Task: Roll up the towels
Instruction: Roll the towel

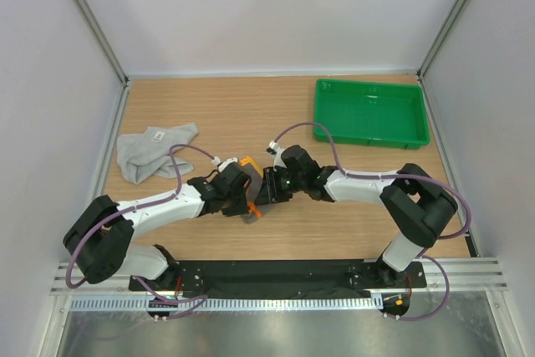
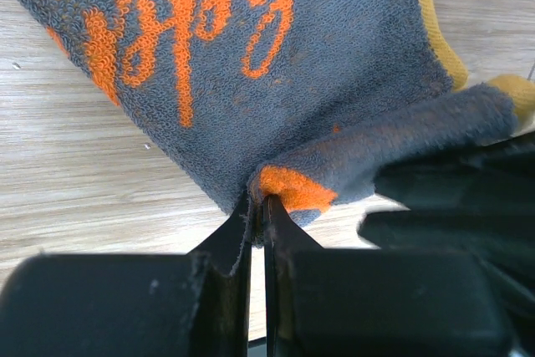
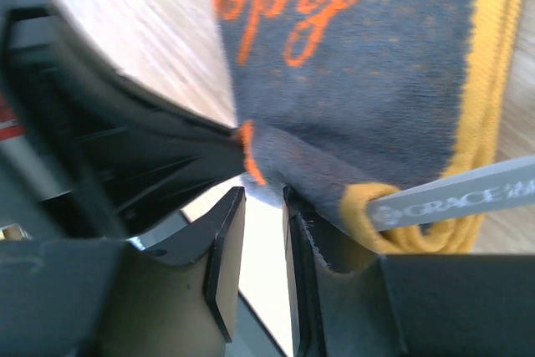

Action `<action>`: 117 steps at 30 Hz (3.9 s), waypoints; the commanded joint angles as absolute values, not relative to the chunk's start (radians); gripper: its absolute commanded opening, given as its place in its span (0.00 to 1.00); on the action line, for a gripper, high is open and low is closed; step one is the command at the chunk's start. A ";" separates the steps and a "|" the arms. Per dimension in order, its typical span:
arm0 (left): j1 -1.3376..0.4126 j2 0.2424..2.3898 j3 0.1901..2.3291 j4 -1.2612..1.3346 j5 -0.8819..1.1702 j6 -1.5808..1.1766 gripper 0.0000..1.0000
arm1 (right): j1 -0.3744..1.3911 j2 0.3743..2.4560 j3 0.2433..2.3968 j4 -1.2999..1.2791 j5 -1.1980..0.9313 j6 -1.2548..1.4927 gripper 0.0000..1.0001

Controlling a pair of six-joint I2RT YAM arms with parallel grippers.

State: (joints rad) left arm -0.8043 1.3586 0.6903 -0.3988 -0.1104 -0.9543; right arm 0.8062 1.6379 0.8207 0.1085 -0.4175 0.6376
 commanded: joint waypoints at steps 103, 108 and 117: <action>-1.035 1.497 0.894 -0.385 -0.094 -0.848 0.00 | 0.658 1.315 0.991 -0.460 -0.005 0.589 0.96; -0.991 1.488 0.865 -0.330 0.035 -0.903 0.00 | 0.658 1.203 0.930 -0.520 0.086 0.641 0.96; -0.943 1.493 0.835 -0.235 0.224 -0.974 0.00 | 0.658 1.118 0.874 -0.542 -0.023 0.695 0.93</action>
State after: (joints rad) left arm -0.9642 1.4933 0.8444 -0.2993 0.0959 -0.9184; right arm 0.6544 1.1599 0.8902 -0.5381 0.0425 0.6575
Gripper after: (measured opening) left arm 0.077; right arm 0.936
